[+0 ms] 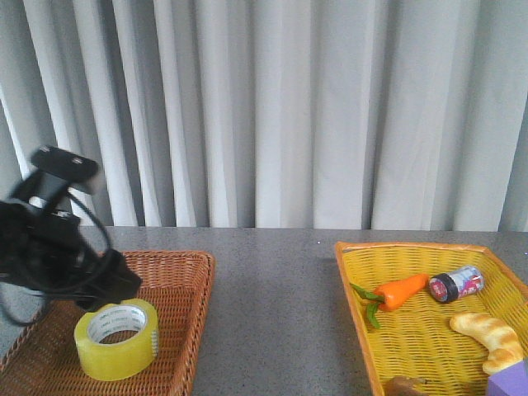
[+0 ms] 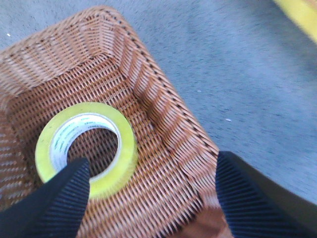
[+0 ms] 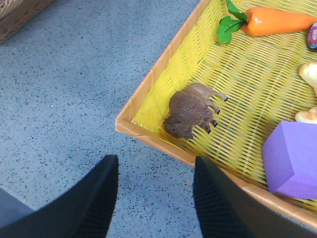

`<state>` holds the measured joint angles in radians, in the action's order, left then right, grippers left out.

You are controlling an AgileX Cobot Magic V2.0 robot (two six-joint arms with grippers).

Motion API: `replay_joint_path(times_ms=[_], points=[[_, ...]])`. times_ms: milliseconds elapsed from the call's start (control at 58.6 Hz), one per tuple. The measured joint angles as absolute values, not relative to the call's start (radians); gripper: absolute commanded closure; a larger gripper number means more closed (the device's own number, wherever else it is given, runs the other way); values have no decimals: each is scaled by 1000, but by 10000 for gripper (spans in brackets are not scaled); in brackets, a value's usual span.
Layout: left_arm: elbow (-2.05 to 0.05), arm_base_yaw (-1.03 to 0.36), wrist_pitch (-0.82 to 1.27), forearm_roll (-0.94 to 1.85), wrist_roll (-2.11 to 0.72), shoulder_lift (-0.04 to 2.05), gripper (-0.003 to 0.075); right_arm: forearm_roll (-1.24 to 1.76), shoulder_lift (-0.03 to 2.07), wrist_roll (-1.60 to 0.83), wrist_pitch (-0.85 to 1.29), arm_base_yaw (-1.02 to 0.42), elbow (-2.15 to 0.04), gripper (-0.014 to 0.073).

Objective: Transfer tape with both arms

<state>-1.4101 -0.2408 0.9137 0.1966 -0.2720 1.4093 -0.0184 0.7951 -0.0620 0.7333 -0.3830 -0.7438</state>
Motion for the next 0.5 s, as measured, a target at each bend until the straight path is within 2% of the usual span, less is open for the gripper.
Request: replay_joint_path(times_ms=[188,495], points=[[-1290,-241,936,145,-240,1212,197,-18,795,-62,735,-383,-744,250],[-957,-241,865,-18,-80,908,197,-18,795,-62,736,-383,-744,250]])
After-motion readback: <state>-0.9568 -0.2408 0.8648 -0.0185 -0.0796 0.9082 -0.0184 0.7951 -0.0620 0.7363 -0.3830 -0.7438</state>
